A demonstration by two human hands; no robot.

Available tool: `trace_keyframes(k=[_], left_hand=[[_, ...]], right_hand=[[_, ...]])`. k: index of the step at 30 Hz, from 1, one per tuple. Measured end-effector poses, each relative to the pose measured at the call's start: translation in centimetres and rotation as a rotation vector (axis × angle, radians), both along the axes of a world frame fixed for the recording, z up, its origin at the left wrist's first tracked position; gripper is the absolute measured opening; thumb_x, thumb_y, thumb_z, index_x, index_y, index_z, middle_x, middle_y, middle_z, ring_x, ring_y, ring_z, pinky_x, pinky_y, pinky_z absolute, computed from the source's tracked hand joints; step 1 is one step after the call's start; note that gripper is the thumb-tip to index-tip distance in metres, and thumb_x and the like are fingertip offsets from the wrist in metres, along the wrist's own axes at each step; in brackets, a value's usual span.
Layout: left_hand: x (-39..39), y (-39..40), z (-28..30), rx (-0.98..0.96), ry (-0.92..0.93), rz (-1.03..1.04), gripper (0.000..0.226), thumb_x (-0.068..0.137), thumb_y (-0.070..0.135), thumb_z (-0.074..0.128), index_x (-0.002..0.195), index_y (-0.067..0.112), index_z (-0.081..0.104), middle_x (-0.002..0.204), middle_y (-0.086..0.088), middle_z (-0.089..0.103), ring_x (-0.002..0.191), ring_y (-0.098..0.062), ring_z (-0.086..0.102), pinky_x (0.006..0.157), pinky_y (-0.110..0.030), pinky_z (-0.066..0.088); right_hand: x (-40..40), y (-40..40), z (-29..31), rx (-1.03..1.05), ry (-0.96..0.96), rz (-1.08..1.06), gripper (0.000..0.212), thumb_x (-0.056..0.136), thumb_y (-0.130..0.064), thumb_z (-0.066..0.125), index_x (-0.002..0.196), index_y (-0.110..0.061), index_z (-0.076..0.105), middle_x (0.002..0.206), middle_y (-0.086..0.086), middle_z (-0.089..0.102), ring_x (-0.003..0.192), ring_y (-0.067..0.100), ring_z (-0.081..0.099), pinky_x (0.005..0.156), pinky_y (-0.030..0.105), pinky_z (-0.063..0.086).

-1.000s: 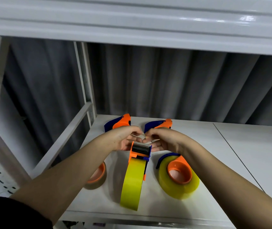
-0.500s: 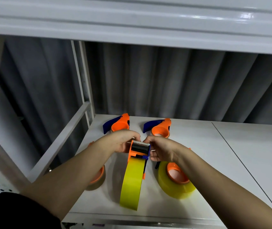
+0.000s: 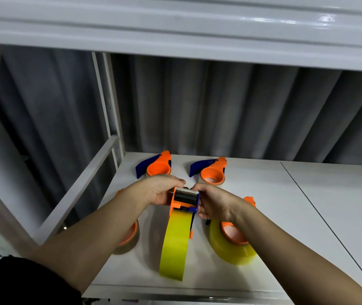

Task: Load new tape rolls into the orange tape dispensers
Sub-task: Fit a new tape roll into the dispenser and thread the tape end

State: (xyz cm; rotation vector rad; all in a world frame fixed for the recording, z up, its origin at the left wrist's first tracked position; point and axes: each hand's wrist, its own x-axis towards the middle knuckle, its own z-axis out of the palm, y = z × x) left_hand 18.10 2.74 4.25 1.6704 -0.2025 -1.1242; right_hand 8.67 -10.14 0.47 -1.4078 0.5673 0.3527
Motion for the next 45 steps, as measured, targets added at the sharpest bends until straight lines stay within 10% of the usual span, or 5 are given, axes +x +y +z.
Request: trace_keyframes(k=[18,22,26,28,45], left_hand=[[-3.5,4.2,-3.0,-0.199,-0.205,0.469,0.008,0.097,0.011,0.046,0.102,0.013,0.052,0.102,-0.009,0.062,0.094,-0.020,0.060,0.079,-0.030,0.048],[-6.1,5.6,-6.5,-0.085,-0.159,0.398,0.007,0.094,0.022,0.056,0.090,0.016,0.055,0.086,-0.010,0.065,0.081,-0.024,0.064,0.066,-0.036,0.050],[-8.4,5.7,-6.0,-0.218,-0.112,0.360,0.035,0.099,0.008,0.042,0.112,0.019,0.012,0.061,0.012,0.061,0.051,0.021,0.055,0.057,0.002,0.041],[-9.9,5.7,-5.3,-0.198,-0.126,0.255,0.030,0.097,0.017,0.048,0.099,-0.007,0.064,0.060,0.007,0.068,0.053,0.007,0.063,0.063,-0.009,0.050],[-10.2,7.5,-2.8,-0.286,-0.028,0.304,0.011,0.094,0.021,0.052,0.088,0.024,0.060,0.082,-0.002,0.067,0.077,-0.021,0.064,0.068,-0.031,0.051]], right_hand=[[-0.3,1.3,-1.9,0.236,-0.085,-0.252,0.016,0.088,-0.023,0.042,0.084,-0.023,0.057,0.078,-0.001,0.053,0.068,0.008,0.049,0.053,0.017,0.036],[0.0,1.4,-2.2,0.252,-0.119,-0.305,0.022,0.085,-0.020,0.045,0.098,-0.019,0.062,0.099,0.007,0.060,0.093,0.020,0.056,0.080,0.026,0.040],[0.2,1.9,-2.1,0.279,-0.113,-0.349,0.024,0.086,-0.019,0.042,0.093,-0.013,0.065,0.095,0.010,0.063,0.088,0.023,0.060,0.085,0.031,0.046],[0.1,2.3,-1.6,0.298,-0.104,-0.384,0.026,0.088,-0.018,0.040,0.090,-0.009,0.064,0.091,0.011,0.064,0.083,0.024,0.061,0.079,0.033,0.049],[-2.0,2.9,0.2,0.325,-0.244,-0.351,0.039,0.093,-0.044,0.049,0.106,-0.016,0.074,0.113,0.010,0.070,0.103,0.023,0.066,0.090,0.036,0.050]])
